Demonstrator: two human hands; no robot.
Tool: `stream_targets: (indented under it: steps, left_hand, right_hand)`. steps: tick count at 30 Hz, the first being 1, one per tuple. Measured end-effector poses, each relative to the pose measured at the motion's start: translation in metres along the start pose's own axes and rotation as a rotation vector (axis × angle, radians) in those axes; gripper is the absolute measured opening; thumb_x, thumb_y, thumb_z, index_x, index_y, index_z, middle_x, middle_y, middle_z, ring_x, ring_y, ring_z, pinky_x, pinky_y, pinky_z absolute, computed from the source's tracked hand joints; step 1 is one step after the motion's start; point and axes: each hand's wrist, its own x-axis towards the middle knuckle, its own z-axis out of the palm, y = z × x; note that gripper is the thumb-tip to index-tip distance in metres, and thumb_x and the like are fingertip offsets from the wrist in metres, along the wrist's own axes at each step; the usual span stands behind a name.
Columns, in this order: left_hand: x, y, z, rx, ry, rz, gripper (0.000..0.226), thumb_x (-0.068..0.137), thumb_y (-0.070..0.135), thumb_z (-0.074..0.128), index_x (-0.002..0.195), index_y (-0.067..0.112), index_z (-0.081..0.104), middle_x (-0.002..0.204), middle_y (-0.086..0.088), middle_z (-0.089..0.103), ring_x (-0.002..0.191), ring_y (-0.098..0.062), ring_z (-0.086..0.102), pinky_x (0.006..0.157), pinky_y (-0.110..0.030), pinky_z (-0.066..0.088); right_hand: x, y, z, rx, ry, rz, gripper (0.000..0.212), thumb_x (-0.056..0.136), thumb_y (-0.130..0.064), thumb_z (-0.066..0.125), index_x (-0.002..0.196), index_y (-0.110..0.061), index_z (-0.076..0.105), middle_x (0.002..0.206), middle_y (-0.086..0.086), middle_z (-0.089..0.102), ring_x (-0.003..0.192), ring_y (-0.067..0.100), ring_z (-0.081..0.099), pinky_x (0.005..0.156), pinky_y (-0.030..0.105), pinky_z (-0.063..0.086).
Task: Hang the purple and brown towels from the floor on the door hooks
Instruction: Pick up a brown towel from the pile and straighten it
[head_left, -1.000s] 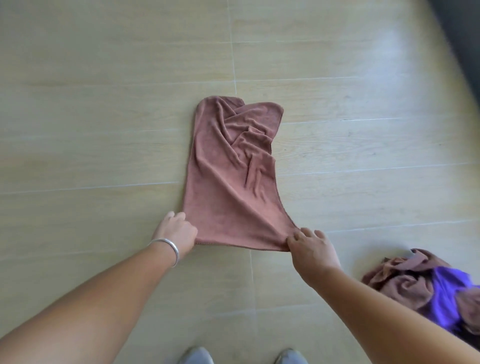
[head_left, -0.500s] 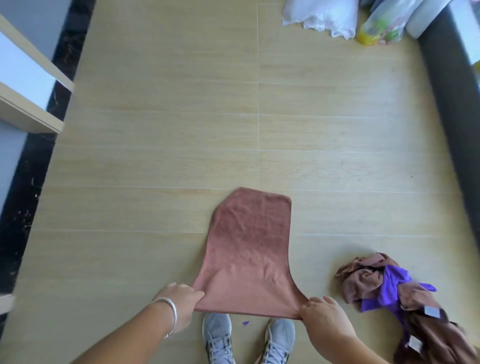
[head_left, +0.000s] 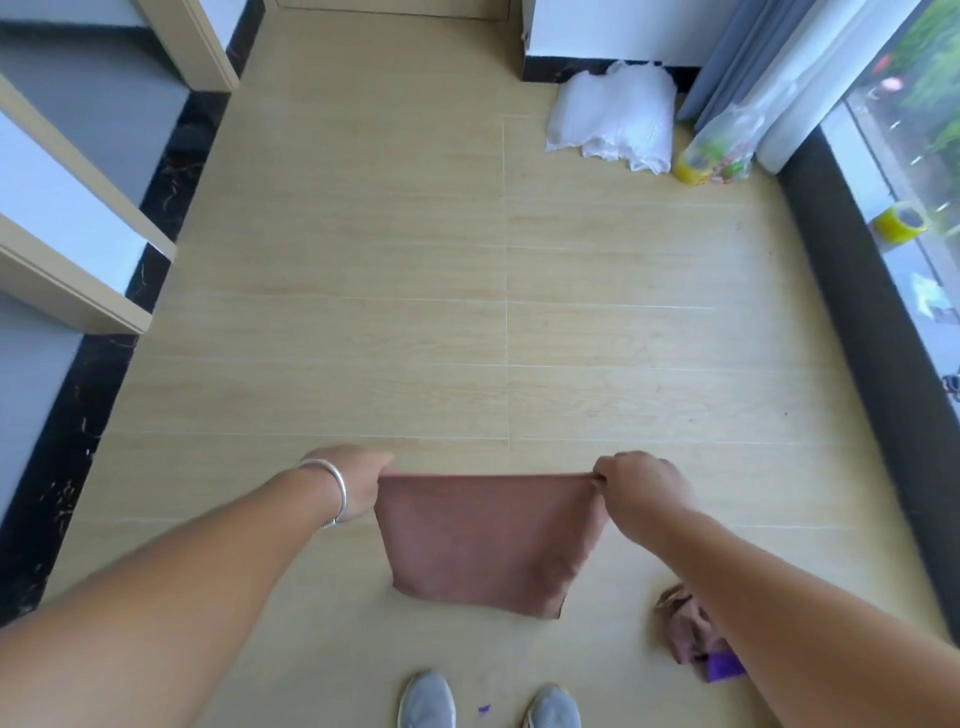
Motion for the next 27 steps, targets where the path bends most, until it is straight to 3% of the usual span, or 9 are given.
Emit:
stream_targets:
  steps: [5,8,11,13,16,18,22,27]
  left_hand:
    - [0.004,-0.005,-0.108,-0.009,0.220,-0.046,0.033,0.084,0.009,0.037,0.107,0.022,0.057,0.108,-0.003,0.064,0.097,-0.028,0.059,0.076,-0.033,0.045]
    - [-0.008,-0.006,-0.154,0.006,0.319,-0.039,0.021,0.081,0.006,0.038,0.089,0.020,0.052,0.089,-0.004,0.061,0.083,-0.029,0.057,0.067,-0.033,0.043]
    - [-0.022,-0.004,-0.186,0.030,0.413,-0.051,0.025,0.083,0.006,0.039,0.097,0.020,0.054,0.089,-0.004,0.061,0.082,-0.029,0.056,0.065,-0.032,0.043]
    - [-0.030,-0.004,-0.195,0.013,0.474,-0.046,0.032,0.083,0.006,0.039,0.107,0.021,0.054,0.099,-0.005,0.063,0.090,-0.030,0.057,0.074,-0.036,0.048]
    - [-0.038,-0.005,-0.191,-0.024,0.552,-0.025,0.050,0.087,0.006,0.039,0.132,0.026,0.048,0.131,0.001,0.056,0.118,-0.026,0.051,0.089,-0.035,0.045]
    - [-0.042,-0.004,-0.176,-0.052,0.571,-0.004,0.058,0.088,0.007,0.040,0.142,0.029,0.041,0.142,0.005,0.049,0.128,-0.020,0.044,0.094,-0.031,0.041]
    - [-0.045,-0.005,-0.124,-0.077,0.503,0.006,0.065,0.086,0.006,0.041,0.146,0.031,0.036,0.148,0.008,0.042,0.135,-0.015,0.038,0.103,-0.029,0.036]
    - [-0.040,-0.003,-0.033,-0.135,0.373,0.040,0.070,0.085,0.003,0.037,0.149,0.031,0.032,0.154,0.010,0.033,0.142,-0.009,0.027,0.112,-0.024,0.027]
  right_hand:
    - [0.033,0.011,-0.090,0.056,0.175,0.074,0.026,0.098,-0.022,0.038,0.105,-0.022,0.064,0.108,0.003,0.064,0.103,0.025,0.057,0.074,0.030,0.038]
    - [0.040,0.017,-0.133,0.054,0.232,0.087,0.027,0.096,-0.016,0.036,0.101,-0.021,0.062,0.105,0.003,0.063,0.099,0.026,0.056,0.072,0.030,0.035]
    - [0.036,0.021,-0.163,0.065,0.299,0.085,0.027,0.094,-0.013,0.036,0.097,-0.020,0.061,0.100,0.003,0.061,0.090,0.025,0.051,0.070,0.030,0.032]
    - [0.030,0.024,-0.175,0.053,0.341,0.061,0.024,0.093,-0.012,0.036,0.091,-0.021,0.059,0.095,0.001,0.060,0.085,0.022,0.046,0.070,0.030,0.031]
    - [0.020,0.029,-0.180,0.063,0.381,0.015,0.022,0.093,-0.014,0.038,0.089,-0.021,0.058,0.091,-0.001,0.060,0.093,0.023,0.053,0.071,0.030,0.030]
    - [0.013,0.031,-0.172,0.047,0.372,-0.018,0.023,0.091,-0.013,0.040,0.093,-0.022,0.061,0.092,-0.002,0.061,0.097,0.022,0.054,0.074,0.029,0.030]
    - [-0.002,0.032,-0.134,0.084,0.327,-0.104,0.024,0.099,-0.033,0.043,0.090,-0.023,0.063,0.085,-0.005,0.058,0.094,0.020,0.054,0.074,0.029,0.029]
    - [-0.020,0.028,-0.052,0.106,0.200,-0.139,0.031,0.099,-0.043,0.042,0.100,-0.023,0.066,0.095,-0.003,0.064,0.101,0.022,0.055,0.076,0.031,0.035]
